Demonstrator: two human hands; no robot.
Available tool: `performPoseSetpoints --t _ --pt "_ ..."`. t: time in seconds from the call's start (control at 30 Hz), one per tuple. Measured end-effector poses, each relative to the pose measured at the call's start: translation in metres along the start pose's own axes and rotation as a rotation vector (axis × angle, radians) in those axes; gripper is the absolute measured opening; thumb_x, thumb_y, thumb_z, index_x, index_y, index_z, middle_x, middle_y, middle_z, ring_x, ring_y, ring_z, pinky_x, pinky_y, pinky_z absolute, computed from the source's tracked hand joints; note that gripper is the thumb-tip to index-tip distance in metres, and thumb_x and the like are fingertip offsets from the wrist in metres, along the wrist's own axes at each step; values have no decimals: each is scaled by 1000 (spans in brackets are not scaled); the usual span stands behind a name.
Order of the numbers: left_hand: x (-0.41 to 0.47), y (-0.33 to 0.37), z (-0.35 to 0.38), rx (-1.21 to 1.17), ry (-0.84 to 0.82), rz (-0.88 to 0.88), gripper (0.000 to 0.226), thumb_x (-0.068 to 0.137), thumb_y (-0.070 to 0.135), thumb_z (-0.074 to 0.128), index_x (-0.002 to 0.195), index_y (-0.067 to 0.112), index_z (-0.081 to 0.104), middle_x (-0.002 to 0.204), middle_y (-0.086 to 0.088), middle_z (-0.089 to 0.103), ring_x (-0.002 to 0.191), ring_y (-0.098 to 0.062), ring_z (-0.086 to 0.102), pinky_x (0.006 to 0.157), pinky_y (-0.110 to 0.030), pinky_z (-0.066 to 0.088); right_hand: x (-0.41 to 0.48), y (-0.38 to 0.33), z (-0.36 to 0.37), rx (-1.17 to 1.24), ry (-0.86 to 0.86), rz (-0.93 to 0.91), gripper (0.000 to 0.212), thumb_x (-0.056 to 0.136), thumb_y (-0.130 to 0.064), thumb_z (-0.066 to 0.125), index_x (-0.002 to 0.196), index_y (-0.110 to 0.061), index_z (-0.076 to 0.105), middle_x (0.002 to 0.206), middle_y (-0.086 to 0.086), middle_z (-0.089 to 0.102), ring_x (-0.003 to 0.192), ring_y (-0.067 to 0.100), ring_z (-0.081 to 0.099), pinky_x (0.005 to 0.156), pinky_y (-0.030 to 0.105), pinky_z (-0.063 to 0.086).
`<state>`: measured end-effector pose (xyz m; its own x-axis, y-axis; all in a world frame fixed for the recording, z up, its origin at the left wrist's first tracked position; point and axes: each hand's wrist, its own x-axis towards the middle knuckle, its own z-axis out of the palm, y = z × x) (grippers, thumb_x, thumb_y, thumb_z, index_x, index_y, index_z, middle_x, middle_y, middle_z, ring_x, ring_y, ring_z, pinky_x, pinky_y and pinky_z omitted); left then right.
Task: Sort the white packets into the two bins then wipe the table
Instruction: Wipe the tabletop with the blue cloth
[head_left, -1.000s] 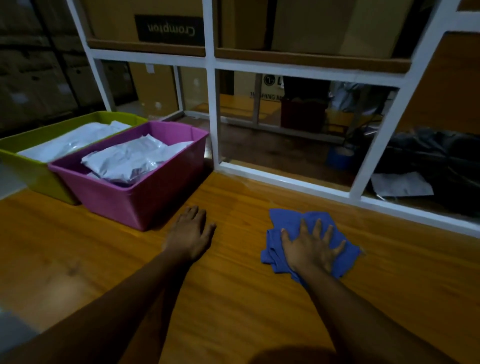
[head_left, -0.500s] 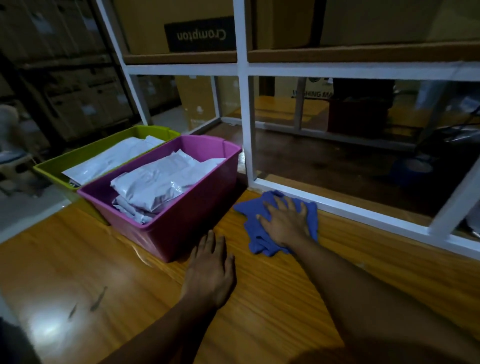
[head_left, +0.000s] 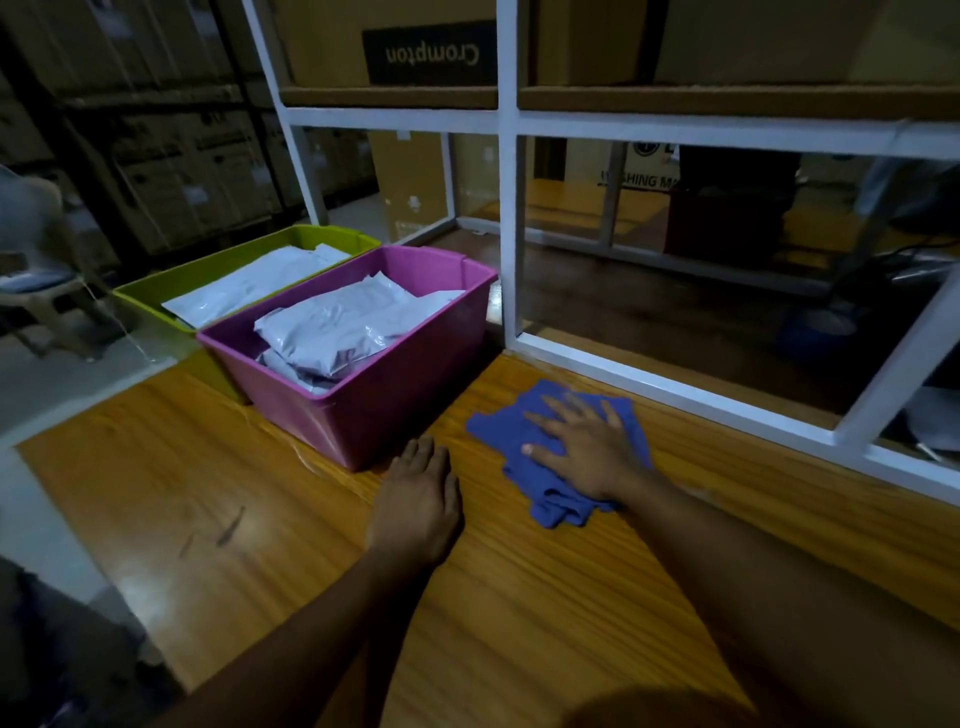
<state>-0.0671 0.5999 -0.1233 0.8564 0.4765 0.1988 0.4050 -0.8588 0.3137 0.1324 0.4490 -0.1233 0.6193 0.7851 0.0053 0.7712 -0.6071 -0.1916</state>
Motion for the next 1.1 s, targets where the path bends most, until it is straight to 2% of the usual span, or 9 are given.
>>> performPoseSetpoints --t 0.1,0.17,0.33,0.43,0.5,0.63,0.7,0.9,1.1 --pt "-26 -15 -6 38 -127 44 67 96 58 10 154 24 14 161 3 2 149 -14 -4 119 -33 1 -15 9 -4 -18 93 389 66 91 -71 21 150 -40 21 162 -3 11 149 26 2 116 59 -2" --pt "-45 -28 -12 52 -187 104 69 93 62 8 154 31 6 159 9 -10 147 -10 -13 119 -32 -4 -22 -15 -3 -7 69 471 67 92 -69 20 152 -37 17 163 1 7 149 31 -2 114 63 -3" --pt "-77 -73 -41 42 -214 139 81 85 75 4 153 34 15 160 10 1 148 -8 -5 120 -35 2 -68 -79 10 -2 -15 3 73 85 -79 15 150 -45 16 163 -8 3 149 20 -6 116 57 -8" --pt "-86 -101 -49 47 -74 -87 79 89 68 12 152 23 26 160 -2 20 148 -19 13 118 -44 13 -98 -75 6 13 -70 -264 84 73 -88 1 147 -51 19 162 -14 6 149 11 -7 118 52 -9" --pt "-86 -110 -49 116 38 -260 66 94 57 17 140 15 39 150 -11 37 141 -28 29 113 -52 21 -109 -75 12 2 -31 -197 82 76 -87 3 147 -51 20 162 -14 7 149 11 -6 118 53 -8" --pt "-84 -110 -44 159 34 -333 49 96 47 22 122 13 45 135 -13 44 130 -32 36 107 -62 23 -118 -126 23 -26 62 364 70 91 -72 18 152 -37 18 163 -1 5 149 27 -4 115 61 -4" --pt "-84 -114 -45 128 8 -314 53 96 47 20 130 13 42 141 -13 40 133 -34 32 109 -60 23 -123 -168 29 -8 46 342 70 92 -69 20 152 -34 15 163 2 4 149 30 -6 114 62 -5" --pt "-113 -146 -66 66 -119 -104 58 100 51 15 153 27 19 162 -5 8 149 -24 3 119 -49 6 -174 -209 37 -41 -28 -126 85 76 -83 -4 150 -46 13 163 -11 0 149 15 -12 117 54 -10" --pt "-124 -143 -65 80 4 -322 63 98 55 15 152 21 19 161 -11 8 149 -30 1 118 -56 -1 -172 -218 40 -20 102 337 73 90 -73 19 152 -35 19 163 -1 6 149 26 -4 116 59 -2"
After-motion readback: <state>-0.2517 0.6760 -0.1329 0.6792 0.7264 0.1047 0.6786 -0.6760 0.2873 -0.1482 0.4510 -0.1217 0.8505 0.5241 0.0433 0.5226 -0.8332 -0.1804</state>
